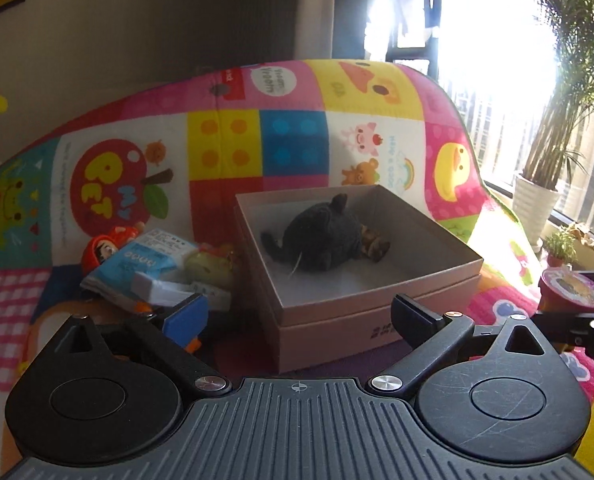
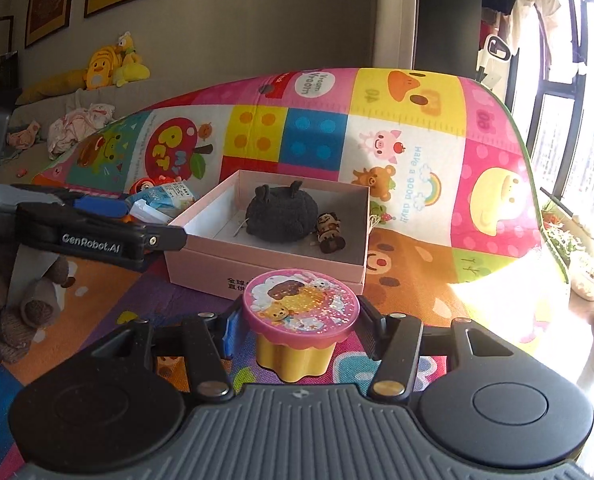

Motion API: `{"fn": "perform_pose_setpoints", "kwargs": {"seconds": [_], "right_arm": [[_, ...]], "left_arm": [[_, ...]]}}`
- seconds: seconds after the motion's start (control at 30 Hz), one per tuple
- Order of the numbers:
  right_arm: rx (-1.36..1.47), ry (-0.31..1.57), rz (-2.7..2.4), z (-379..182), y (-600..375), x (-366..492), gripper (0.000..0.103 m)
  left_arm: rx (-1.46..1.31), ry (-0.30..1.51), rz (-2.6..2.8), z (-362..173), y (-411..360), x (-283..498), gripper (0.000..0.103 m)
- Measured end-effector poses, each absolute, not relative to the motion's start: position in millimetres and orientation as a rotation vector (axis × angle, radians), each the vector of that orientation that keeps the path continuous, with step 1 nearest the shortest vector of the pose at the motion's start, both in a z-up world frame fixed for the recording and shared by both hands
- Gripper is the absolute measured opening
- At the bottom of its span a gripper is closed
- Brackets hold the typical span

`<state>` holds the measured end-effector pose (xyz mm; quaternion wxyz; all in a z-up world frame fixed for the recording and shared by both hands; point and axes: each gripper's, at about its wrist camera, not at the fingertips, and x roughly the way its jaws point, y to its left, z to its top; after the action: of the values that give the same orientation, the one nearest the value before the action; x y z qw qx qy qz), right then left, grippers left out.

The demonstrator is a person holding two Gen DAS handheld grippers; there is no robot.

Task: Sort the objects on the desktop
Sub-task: 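Lift the black plush cat into the pink box and open the left tool, then lower the pink cupcake container into the pink box and open the right tool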

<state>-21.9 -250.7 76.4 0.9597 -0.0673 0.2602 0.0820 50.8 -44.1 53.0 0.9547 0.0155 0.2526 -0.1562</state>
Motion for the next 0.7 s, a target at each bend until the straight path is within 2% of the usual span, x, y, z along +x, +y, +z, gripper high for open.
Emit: {"fn": "perform_pose_setpoints", "kwargs": {"seconds": [0.27,0.57,0.63,0.7], "right_arm": [[-0.200,0.560,0.125,92.3,-226.2,64.2,0.055],[-0.290,0.714,0.014,51.5,-214.9,131.6,0.055],[-0.294,0.722,0.007,51.6,-212.1,129.5,0.064],[-0.315,0.675,0.004,61.4,-202.9,122.0,0.067]], "left_arm": [[-0.071,0.550,-0.179,24.4,7.9,21.8,0.102],[-0.146,0.546,-0.106,16.8,41.4,17.3,0.102],[-0.162,0.541,-0.108,16.9,44.0,17.1,0.102],[-0.173,0.538,-0.106,17.5,45.1,17.0,0.103]]}}
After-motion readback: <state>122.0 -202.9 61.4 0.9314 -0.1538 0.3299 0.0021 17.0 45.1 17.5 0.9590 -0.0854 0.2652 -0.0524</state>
